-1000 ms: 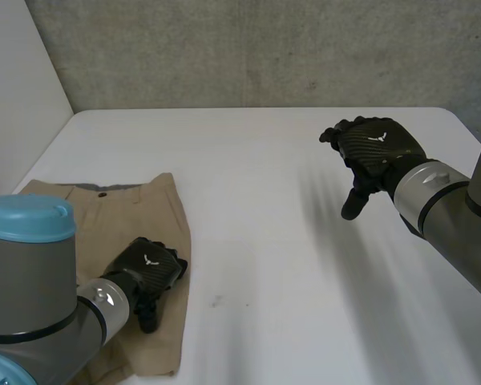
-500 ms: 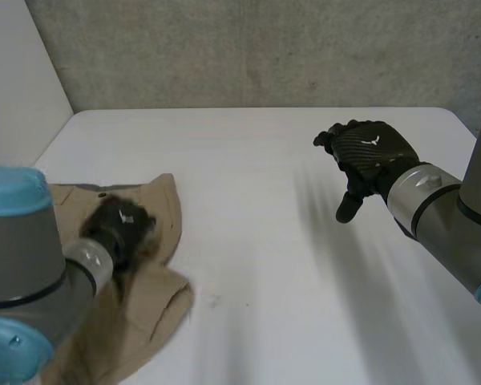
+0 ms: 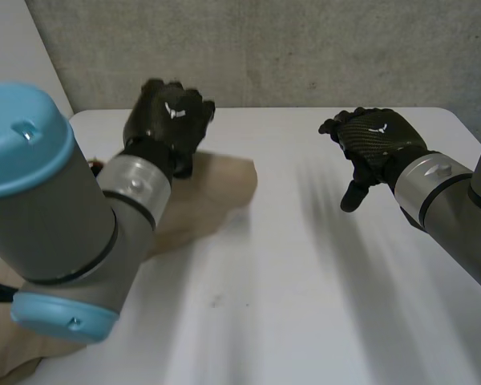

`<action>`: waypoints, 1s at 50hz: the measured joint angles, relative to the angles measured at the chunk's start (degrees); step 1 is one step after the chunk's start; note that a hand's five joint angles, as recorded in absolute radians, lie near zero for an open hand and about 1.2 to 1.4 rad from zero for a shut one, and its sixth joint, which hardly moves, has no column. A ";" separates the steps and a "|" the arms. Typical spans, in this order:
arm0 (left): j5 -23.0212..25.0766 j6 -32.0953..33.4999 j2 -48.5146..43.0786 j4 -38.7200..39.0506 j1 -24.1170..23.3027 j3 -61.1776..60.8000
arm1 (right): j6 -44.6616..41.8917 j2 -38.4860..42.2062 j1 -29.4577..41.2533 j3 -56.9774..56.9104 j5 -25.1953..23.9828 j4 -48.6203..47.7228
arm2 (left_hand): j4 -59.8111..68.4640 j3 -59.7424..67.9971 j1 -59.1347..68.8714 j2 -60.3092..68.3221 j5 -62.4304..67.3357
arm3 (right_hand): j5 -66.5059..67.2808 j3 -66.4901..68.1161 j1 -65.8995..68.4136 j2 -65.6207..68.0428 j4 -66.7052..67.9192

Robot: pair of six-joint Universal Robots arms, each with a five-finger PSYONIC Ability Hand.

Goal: Fold the shorts.

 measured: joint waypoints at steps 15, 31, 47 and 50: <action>0.86 0.48 -2.29 -0.60 2.16 -9.63 | -0.02 0.10 0.11 0.03 -0.13 -0.05 | -36.84 -36.00 -32.52 -36.53 -35.87 | 0.00 0.00 0.00 0.00 0.00; 5.04 0.81 -14.71 -1.87 0.79 -6.73 | -1.44 1.88 0.39 0.25 0.25 -0.14 | -35.11 -34.91 -30.94 -35.05 -33.73 | 0.00 0.00 0.00 0.00 0.00; 3.51 -0.59 -17.96 1.06 -0.46 9.41 | -3.15 3.78 0.26 -0.05 0.57 -0.19 | 9.13 8.88 9.16 9.10 7.86 | 0.00 0.00 0.00 0.00 0.00; 3.33 -2.70 -16.98 3.39 -2.08 14.51 | -3.37 3.70 0.07 -0.41 0.73 -0.17 | 9.26 8.92 9.16 9.11 7.86 | 0.00 0.00 0.00 0.00 0.00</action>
